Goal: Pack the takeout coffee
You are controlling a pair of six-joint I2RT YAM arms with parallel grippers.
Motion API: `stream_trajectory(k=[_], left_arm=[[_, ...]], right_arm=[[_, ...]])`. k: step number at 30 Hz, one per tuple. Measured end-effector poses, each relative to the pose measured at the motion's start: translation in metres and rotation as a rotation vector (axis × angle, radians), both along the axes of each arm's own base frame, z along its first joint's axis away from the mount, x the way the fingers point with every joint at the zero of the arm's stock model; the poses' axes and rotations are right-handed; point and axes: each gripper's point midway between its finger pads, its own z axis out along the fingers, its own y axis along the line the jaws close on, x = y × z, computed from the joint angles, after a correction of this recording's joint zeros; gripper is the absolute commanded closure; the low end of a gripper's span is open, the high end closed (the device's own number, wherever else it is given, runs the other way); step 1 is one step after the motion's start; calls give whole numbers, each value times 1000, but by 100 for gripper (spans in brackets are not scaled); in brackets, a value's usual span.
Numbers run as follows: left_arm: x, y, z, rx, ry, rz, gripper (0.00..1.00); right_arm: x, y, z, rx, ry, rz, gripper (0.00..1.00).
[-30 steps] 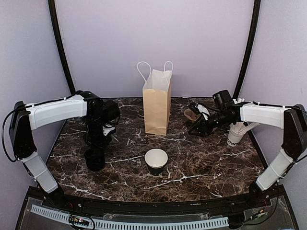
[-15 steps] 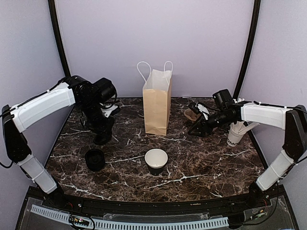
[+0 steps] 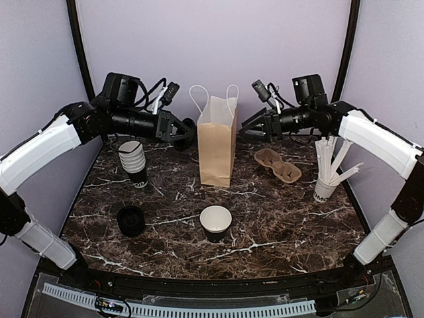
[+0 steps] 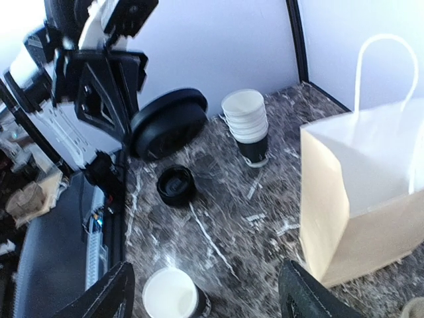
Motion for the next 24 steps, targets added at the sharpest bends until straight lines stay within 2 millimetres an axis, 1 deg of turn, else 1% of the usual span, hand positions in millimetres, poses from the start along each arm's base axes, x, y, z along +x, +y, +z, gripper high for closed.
stream_trajectory(k=[3,5,7,10,14,15,16,17,19,24], left_arm=[[-7,-6,23,-172,-72,-20,92],[-9,-8,34,-255,-111,-35,92],[-10,-13,47,-336,-147,-56,92],[-13,-16,59,-413,-180,-85,92],[-20,-19,73,-487,-204,-129,92],[-21,-19,77,-500,-208,-138,92],[-23,-19,80,-514,-214,-148,92],[-24,-19,83,-526,-219,-156,92],[-27,-19,85,-542,-221,-168,92],[-31,-20,84,-557,-208,-189,93]], right_arm=[[-4,16,30,85,54,24,18],[-4,26,40,126,101,34,18],[-2,34,42,149,149,40,17],[-2,46,37,155,214,48,16],[-9,64,32,169,293,88,14],[-11,68,32,174,307,101,12],[-12,71,33,181,321,113,7],[-14,73,34,187,334,126,4],[-19,77,41,210,343,160,3],[-32,81,65,272,339,243,4]])
